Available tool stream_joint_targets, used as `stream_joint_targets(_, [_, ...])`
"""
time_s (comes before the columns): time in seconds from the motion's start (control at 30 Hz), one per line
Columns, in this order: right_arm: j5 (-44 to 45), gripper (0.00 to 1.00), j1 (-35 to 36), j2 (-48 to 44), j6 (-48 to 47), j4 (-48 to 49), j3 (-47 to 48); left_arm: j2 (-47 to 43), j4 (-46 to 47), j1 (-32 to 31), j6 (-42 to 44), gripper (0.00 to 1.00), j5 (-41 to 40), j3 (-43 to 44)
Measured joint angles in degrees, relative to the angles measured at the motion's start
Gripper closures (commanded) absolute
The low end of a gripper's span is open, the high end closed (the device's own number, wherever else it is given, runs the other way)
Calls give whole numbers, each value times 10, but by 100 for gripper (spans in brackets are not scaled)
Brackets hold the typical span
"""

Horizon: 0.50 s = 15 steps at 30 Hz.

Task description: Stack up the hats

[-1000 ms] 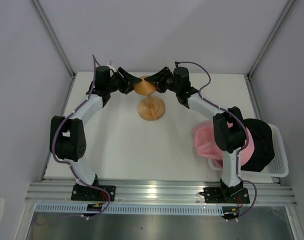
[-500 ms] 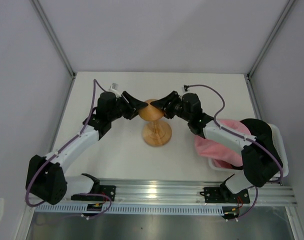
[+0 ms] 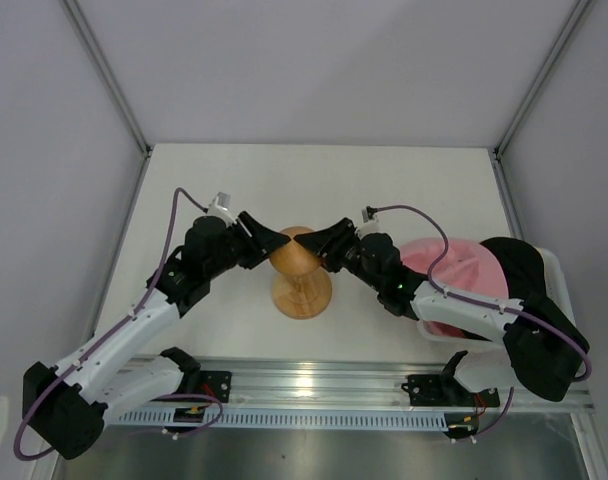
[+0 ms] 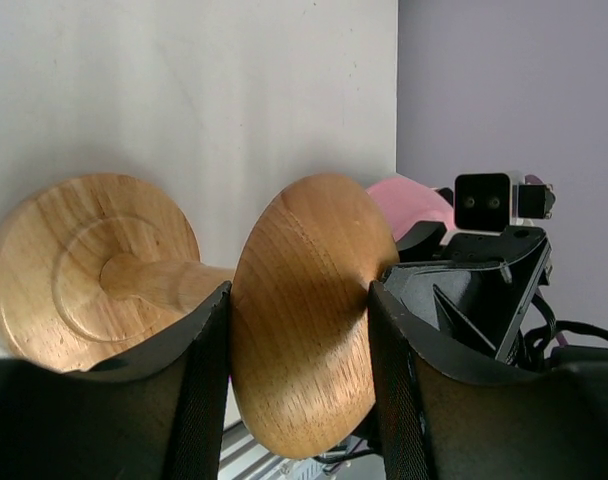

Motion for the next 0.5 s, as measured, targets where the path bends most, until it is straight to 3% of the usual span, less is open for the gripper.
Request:
stream_joint_targets(0.1, [11, 65, 11, -1, 1, -2, 0, -16, -14, -4, 3, 73, -12, -3])
stream_joint_targets(0.27, [24, 37, 22, -11, -18, -37, 11, -26, -8, -8, 4, 63, -10, -14])
stream_joint_targets(0.3, [31, 33, 24, -12, -34, -52, 18, -26, -3, -13, 7, 53, -3, -14])
stream_joint_targets(0.37, [39, 27, 25, -16, -62, -92, 36, -28, 1, -21, 16, 43, -3, -14])
stream_joint_targets(0.4, [41, 19, 25, -18, -74, -113, 45, -29, -1, -22, 22, 34, -3, -13])
stream_joint_targets(0.5, [51, 9, 23, -25, -104, -191, 70, -25, -30, -26, 57, 28, -3, -3])
